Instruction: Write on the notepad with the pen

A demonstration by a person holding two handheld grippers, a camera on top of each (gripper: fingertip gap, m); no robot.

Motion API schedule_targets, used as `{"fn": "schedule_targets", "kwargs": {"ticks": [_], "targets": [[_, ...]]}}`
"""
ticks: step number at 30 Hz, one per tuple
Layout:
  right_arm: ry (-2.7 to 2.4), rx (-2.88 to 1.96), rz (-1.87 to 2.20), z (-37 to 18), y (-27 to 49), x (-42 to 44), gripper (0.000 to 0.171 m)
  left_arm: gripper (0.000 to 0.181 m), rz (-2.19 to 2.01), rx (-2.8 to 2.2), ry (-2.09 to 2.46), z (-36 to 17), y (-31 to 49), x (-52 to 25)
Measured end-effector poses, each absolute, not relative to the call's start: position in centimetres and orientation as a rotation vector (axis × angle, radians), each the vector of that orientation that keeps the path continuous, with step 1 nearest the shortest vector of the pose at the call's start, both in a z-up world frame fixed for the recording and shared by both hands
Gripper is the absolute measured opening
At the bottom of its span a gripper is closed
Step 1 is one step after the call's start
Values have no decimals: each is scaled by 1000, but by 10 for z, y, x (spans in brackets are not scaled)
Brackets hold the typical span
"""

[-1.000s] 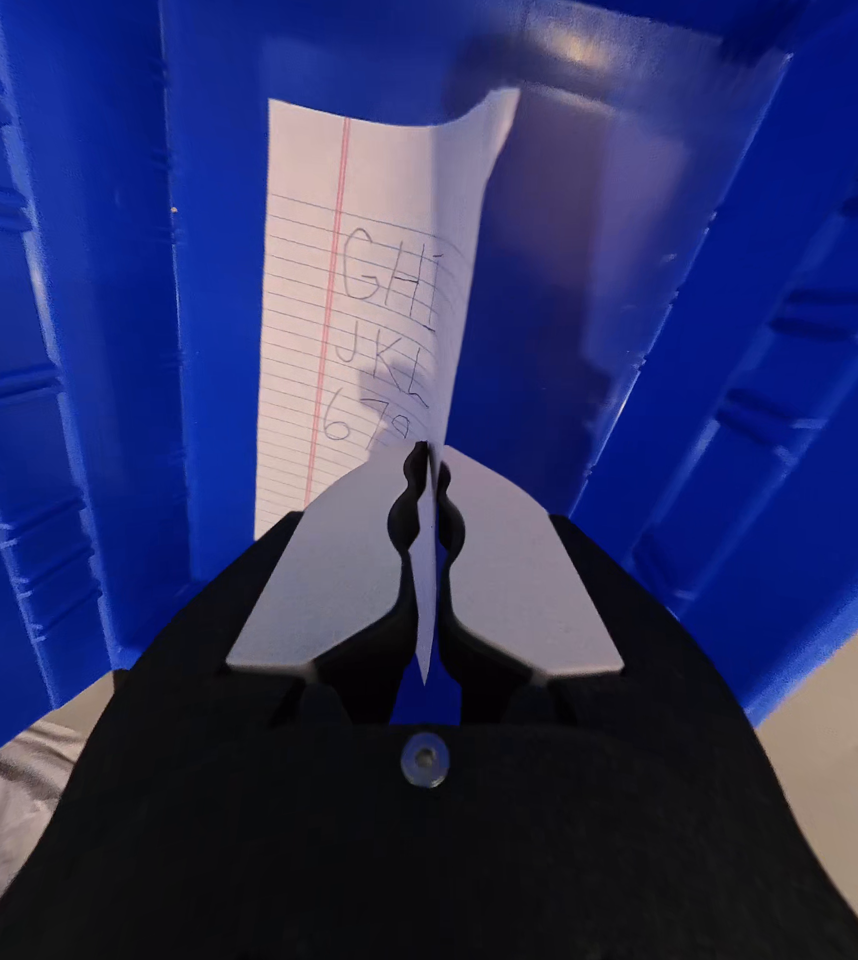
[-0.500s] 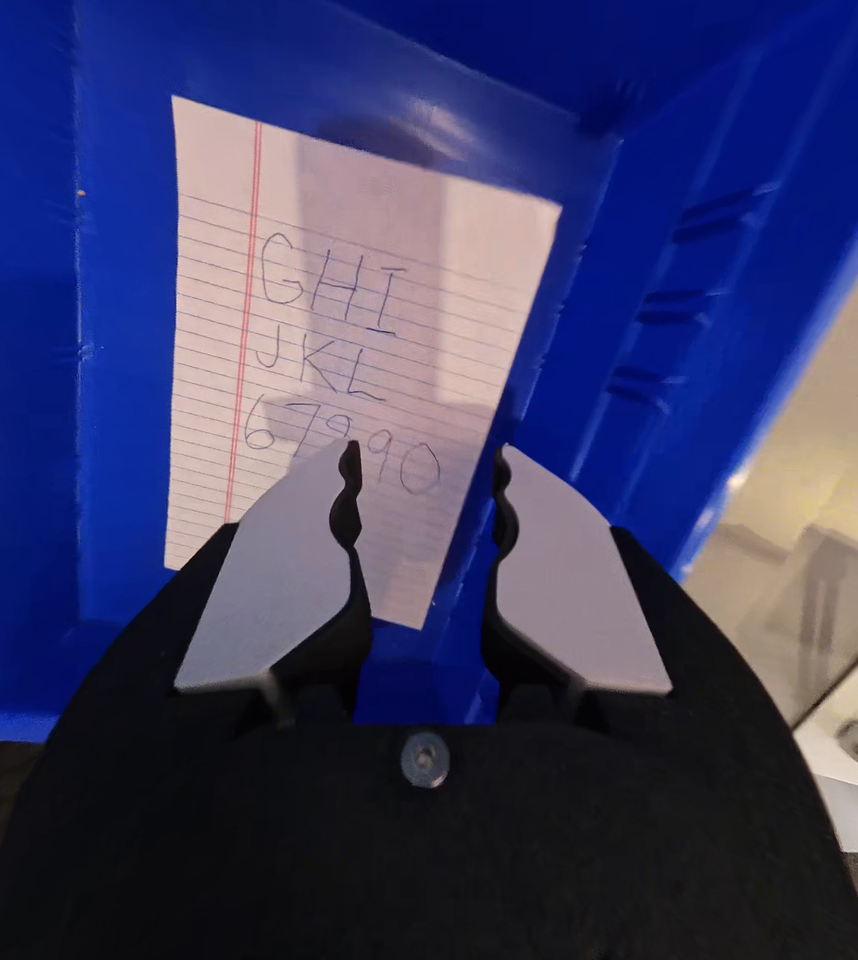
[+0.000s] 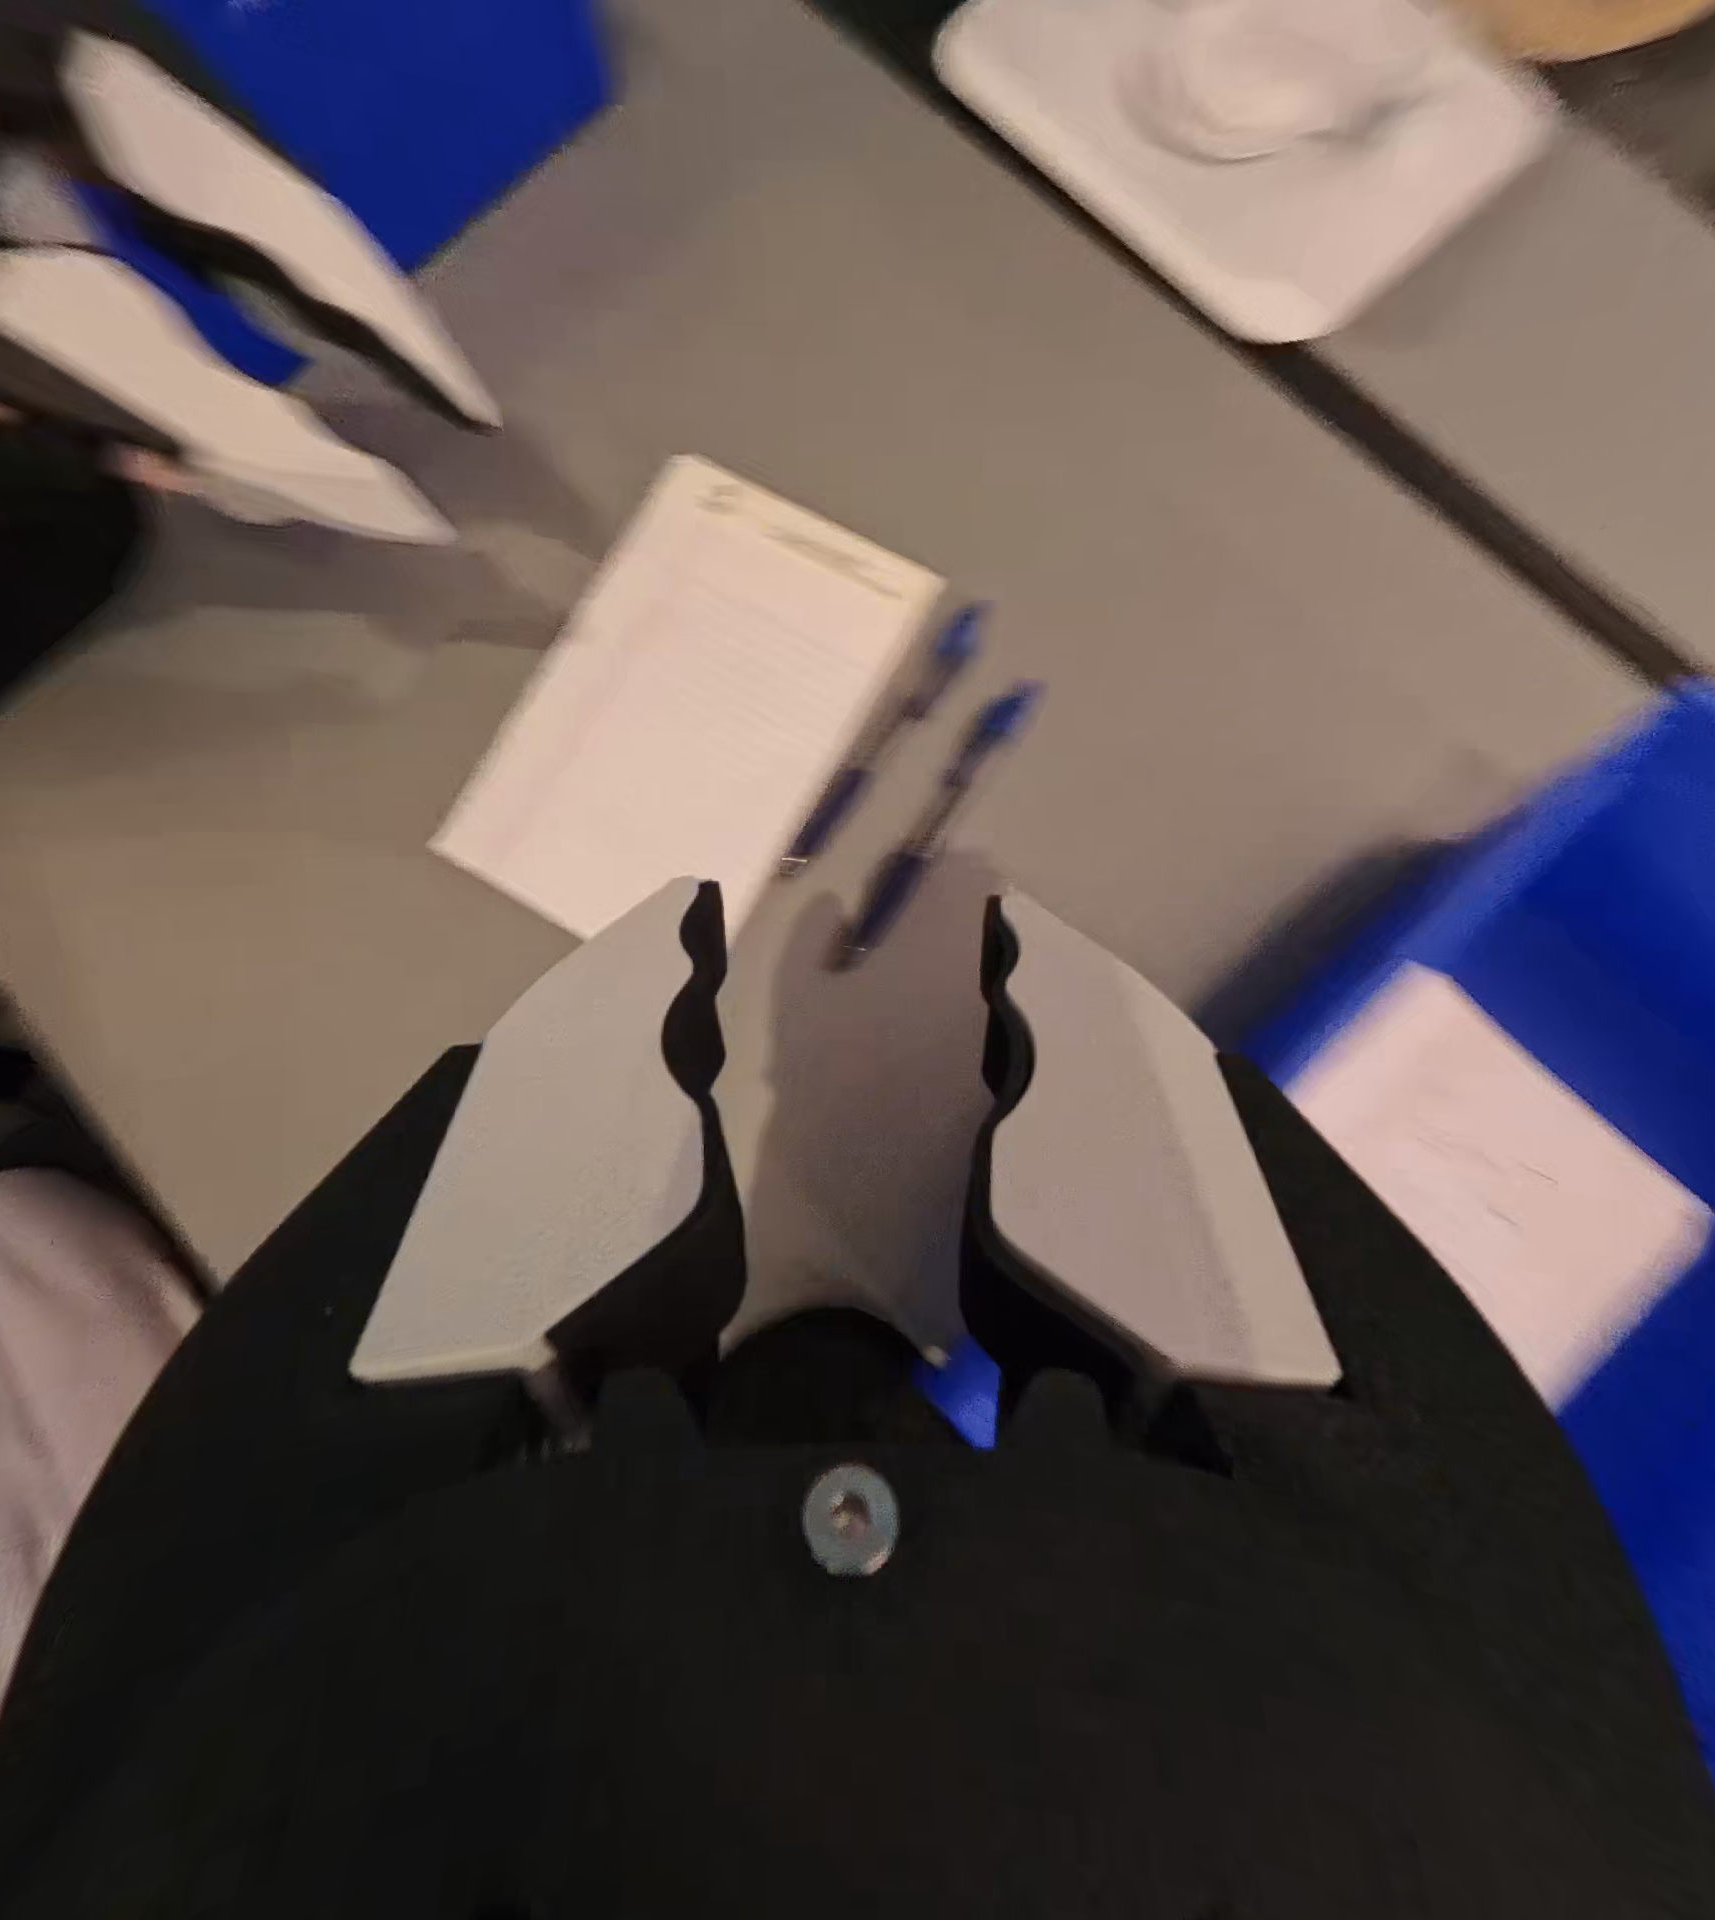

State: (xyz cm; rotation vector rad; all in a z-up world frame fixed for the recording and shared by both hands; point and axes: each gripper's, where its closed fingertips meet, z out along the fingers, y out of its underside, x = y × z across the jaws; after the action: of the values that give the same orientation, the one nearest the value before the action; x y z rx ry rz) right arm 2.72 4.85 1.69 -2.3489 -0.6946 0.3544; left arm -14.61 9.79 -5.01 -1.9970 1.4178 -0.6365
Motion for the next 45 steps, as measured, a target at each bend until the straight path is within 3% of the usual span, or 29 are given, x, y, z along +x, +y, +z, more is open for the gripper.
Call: {"fn": "schedule_targets", "kwargs": {"ticks": [2,8,10,13,17,20,26,36,45], "targets": [[-767,-2372,470,-9,41,-9,47,18,-665,-2057,1465,-76,94,-141],[-908,-2502,490,-87,26,-46,47,3,-763,-2078,1638,-124,69,-118],[-912,-2517,518,-98,24,-50,47,4,-680,-2020,1704,-132,68,-115],[-917,-2548,523,-109,22,-48,47,20,-542,-1974,1790,-146,69,-116],[-913,-2560,524,-113,22,-45,46,19,-583,-1961,1839,-152,64,-117],[-917,-2555,533,-113,21,-45,46,0,-667,-1987,1853,-152,60,-122],[-980,-2539,571,-114,17,-50,46,0,-961,-2123,1966,-151,28,-138],[-1187,-2456,665,-102,39,-62,44,0,-533,-1915,2212,-151,32,-153],[-1224,-2476,604,-95,80,-46,43,0,-504,-1615,2091,-88,8,-131]]}}
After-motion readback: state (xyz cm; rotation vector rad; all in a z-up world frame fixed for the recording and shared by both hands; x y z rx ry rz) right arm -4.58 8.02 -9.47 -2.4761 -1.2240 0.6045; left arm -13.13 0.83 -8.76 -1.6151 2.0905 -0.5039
